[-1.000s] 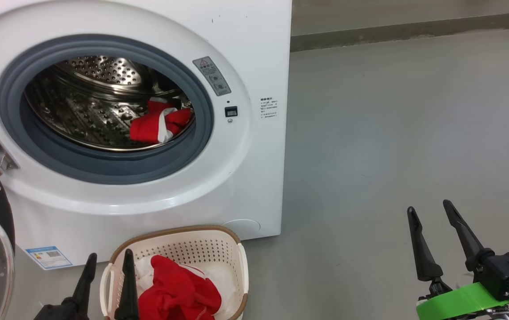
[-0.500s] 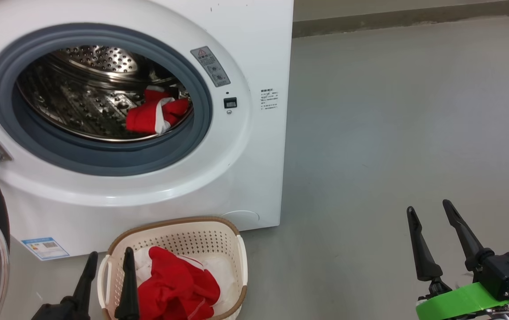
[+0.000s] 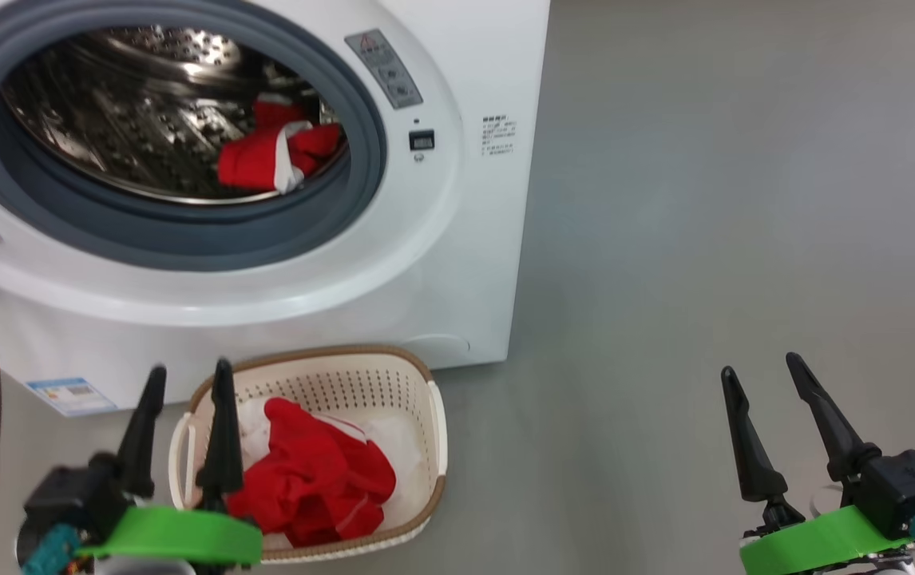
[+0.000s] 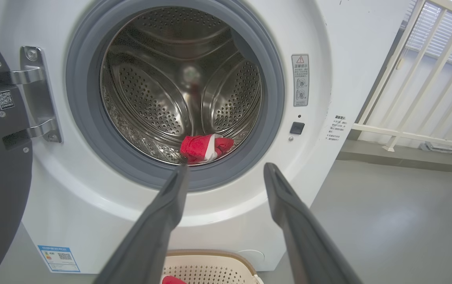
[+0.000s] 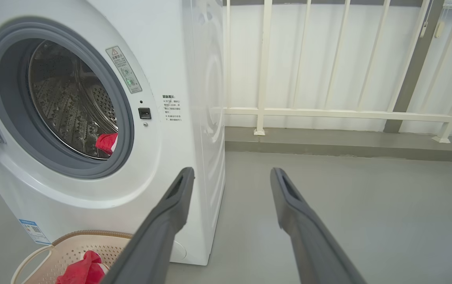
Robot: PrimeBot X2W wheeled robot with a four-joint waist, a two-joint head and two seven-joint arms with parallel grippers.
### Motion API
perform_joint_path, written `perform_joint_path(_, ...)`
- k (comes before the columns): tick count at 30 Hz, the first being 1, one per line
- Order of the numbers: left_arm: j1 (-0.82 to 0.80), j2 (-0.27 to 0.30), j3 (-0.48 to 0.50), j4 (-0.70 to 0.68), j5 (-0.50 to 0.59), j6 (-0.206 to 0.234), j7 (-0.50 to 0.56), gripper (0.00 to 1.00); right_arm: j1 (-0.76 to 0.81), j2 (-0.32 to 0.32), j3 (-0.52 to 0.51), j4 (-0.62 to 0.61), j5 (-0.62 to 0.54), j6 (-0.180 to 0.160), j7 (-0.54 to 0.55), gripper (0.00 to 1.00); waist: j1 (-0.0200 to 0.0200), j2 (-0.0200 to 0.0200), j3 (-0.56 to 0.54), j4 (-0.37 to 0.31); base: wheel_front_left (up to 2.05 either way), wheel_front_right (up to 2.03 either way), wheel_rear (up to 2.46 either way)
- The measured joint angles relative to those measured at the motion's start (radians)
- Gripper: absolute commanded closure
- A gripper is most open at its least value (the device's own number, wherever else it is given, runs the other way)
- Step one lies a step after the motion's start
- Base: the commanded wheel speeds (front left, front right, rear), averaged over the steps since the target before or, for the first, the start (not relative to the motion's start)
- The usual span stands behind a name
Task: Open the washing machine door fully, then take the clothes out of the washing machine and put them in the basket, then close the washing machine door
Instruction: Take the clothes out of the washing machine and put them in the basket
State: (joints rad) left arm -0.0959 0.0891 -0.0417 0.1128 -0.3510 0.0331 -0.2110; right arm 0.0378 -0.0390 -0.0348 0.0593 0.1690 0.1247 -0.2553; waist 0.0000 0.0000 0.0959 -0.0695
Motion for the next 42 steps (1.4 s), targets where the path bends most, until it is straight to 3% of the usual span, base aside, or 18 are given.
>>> perform_joint_path(15,-0.344,0.067,0.023,0.085,-0.038,-0.043,0.018,0.0,-0.112,-0.001,0.016,-0.044,0.016,0.0,0.0,0.0,0.0,0.0,0.214,-0.003,0.0,0.0,0.0)
perform_joint_path(42,-0.948,0.132,0.04,0.538,-0.06,-0.097,-0.016,0.0,-0.252,-0.003,0.016,-0.061,0.049,0.0,0.0,0.0,0.0,0.0,0.498,-0.053,0.0,0.0,0.0)
